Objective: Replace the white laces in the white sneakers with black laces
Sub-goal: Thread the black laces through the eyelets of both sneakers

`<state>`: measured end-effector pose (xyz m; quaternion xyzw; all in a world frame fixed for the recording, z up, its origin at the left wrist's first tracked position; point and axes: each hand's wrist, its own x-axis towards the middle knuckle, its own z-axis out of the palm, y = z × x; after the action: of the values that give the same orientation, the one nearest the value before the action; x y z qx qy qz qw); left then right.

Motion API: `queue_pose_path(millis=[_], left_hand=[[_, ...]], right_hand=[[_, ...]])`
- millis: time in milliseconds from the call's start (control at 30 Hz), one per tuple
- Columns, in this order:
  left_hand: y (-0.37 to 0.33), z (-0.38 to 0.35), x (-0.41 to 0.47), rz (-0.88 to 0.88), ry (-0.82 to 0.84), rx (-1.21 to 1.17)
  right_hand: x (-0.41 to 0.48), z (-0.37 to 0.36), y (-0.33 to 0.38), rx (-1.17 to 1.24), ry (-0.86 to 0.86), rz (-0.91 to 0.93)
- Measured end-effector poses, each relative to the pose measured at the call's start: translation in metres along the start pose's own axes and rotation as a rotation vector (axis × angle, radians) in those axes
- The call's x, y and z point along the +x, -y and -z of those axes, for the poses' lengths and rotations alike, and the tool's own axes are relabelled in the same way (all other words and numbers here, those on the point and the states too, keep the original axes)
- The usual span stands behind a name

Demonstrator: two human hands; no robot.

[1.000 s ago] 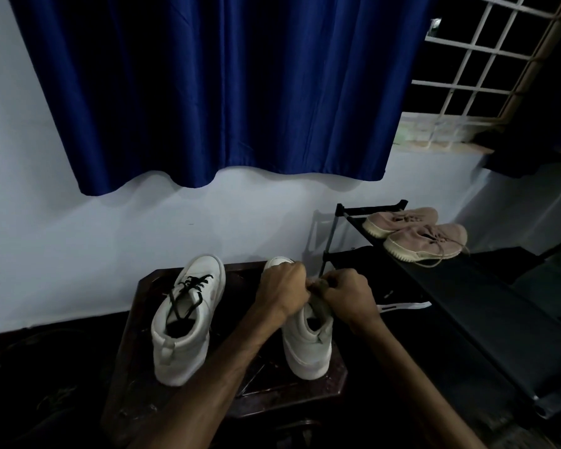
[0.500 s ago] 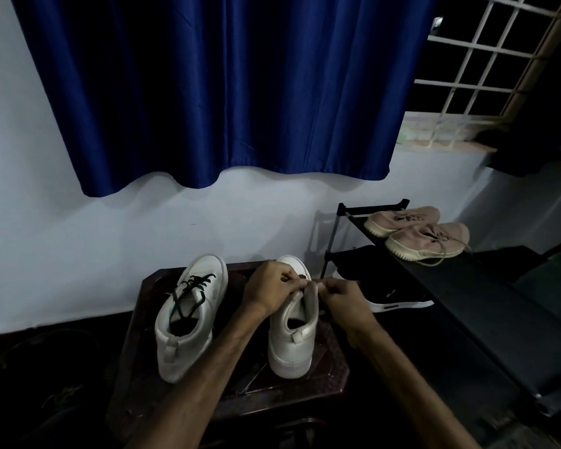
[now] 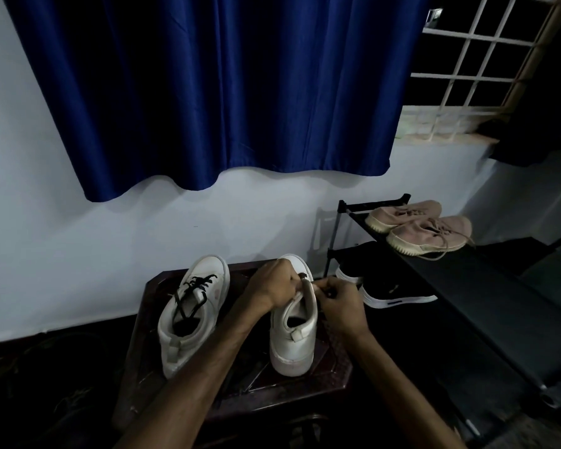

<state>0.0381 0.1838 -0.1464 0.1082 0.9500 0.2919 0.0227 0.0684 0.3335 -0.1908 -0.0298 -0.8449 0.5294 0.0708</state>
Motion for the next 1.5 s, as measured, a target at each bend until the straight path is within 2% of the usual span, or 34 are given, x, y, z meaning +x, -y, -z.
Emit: queue_pose_path(millis=[100, 200, 267, 367, 500, 567, 600, 667, 767, 900, 967, 1000, 1067, 1100, 1167, 1233, 1367, 1433, 1500], left_hand=[[0.003, 0.000, 0.001, 0.018, 0.001, -0.018], [0.013, -0.004, -0.001, 0.010, -0.032, -0.226], [0.017, -0.004, -0.003, -0.035, -0.081, -0.268], [0.015, -0.001, -0.007, -0.050, -0.118, -0.203], [-0.005, -0.008, -0.019, 0.047, -0.152, 0.020], [-0.011, -0.018, -0.032, 0.091, -0.168, -0.030], [-0.008, -0.021, -0.035, 0.075, -0.258, -0.075], [0.005, -0.024, -0.037, 0.045, -0.401, -0.095], [0.013, -0.023, -0.039, -0.004, -0.406, -0.036], [0.012, -0.025, -0.041, -0.088, -0.503, 0.039], [0.014, -0.024, -0.041, -0.068, -0.469, -0.003], [0.014, -0.023, -0.041, -0.066, -0.448, -0.033], [0.013, -0.023, -0.043, -0.060, -0.429, -0.114], [0.013, -0.023, -0.043, -0.059, -0.433, -0.149], [0.013, -0.024, -0.043, -0.053, -0.435, -0.201], [0.012, -0.025, -0.041, -0.054, -0.434, -0.221], [0.011, -0.025, -0.041, -0.039, -0.428, -0.177], [0.011, -0.025, -0.040, -0.027, -0.414, -0.171], [0.011, -0.024, -0.041, -0.020, -0.420, -0.132]], right_hand=[[0.001, 0.000, 0.000, -0.021, -0.039, 0.036], [-0.001, -0.001, 0.003, -0.002, -0.058, 0.044], [-0.002, 0.000, 0.003, -0.002, -0.059, 0.046], [0.001, 0.000, 0.009, -0.019, -0.046, 0.065], [-0.006, -0.010, 0.022, -0.224, -0.043, 0.070], [-0.013, -0.019, 0.021, -0.256, -0.024, 0.122], [-0.015, -0.021, 0.021, -0.246, -0.018, 0.122], [-0.014, -0.021, 0.018, -0.142, -0.044, 0.054], [-0.014, -0.018, 0.009, 0.013, -0.031, 0.018], [-0.024, -0.010, -0.006, 0.584, 0.014, -0.190], [-0.029, 0.002, -0.014, 0.681, 0.070, -0.259], [-0.031, 0.011, -0.019, 0.634, 0.154, -0.268], [-0.032, 0.026, -0.024, 0.382, 0.365, -0.241], [-0.028, 0.031, -0.024, 0.252, 0.408, -0.204], [-0.015, 0.036, -0.018, -0.002, 0.268, -0.058], [-0.004, 0.031, -0.003, -0.132, 0.124, 0.118], [0.004, 0.001, 0.008, -0.254, 0.145, 0.239], [0.004, -0.003, 0.003, -0.255, 0.106, 0.266], [0.000, 0.007, -0.003, -0.081, 0.154, 0.235]])
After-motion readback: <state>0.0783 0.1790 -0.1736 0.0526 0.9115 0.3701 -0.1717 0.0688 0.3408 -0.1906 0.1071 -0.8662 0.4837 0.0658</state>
